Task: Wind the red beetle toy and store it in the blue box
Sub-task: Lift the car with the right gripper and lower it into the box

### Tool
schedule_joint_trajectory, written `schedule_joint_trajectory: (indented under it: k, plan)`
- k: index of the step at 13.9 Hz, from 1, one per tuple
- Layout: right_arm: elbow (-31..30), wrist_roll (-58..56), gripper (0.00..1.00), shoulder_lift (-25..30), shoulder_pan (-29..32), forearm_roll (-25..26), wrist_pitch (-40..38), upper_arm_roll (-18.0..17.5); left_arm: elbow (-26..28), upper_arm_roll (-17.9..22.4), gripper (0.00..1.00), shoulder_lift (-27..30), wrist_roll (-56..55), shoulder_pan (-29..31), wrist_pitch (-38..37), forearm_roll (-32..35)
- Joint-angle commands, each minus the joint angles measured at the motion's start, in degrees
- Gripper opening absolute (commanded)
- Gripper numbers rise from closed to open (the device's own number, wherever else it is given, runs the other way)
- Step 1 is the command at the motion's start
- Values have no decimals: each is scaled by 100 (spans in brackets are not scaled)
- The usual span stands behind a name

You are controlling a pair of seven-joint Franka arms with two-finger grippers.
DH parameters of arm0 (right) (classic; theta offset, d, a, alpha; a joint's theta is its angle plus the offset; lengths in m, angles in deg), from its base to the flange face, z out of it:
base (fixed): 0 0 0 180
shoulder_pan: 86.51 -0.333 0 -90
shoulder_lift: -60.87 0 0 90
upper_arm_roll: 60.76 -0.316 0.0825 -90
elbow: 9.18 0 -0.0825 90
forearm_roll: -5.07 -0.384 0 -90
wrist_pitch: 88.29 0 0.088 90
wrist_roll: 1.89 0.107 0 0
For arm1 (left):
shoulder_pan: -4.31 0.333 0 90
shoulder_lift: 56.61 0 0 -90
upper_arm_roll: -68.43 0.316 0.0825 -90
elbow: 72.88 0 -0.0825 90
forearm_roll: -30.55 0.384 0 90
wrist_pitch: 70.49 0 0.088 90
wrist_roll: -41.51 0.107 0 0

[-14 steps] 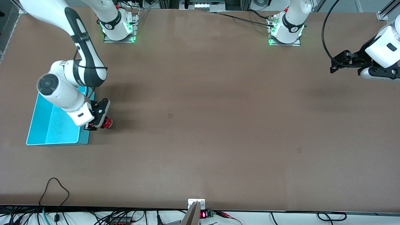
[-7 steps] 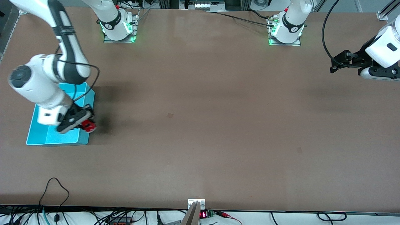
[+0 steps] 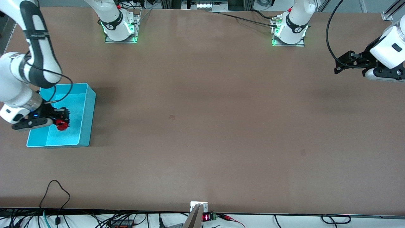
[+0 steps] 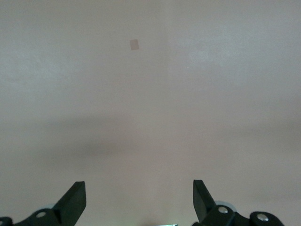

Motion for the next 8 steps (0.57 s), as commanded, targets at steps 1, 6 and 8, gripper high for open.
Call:
schedule_joint_trajectory:
  k: [1, 6, 8]
  plan:
    - [-75, 109, 7, -139, 460, -86, -243, -96, -169, -15, 100, -90, 43, 17, -74, -60]
    - [-137, 546, 8, -675, 637, -94, -184, -96, -178, -7, 100, -90, 43, 17, -74, -60]
    - [-137, 873, 11, -807, 593, -86, -44, -96, -178, -15, 100, -90, 43, 17, -74, -60]
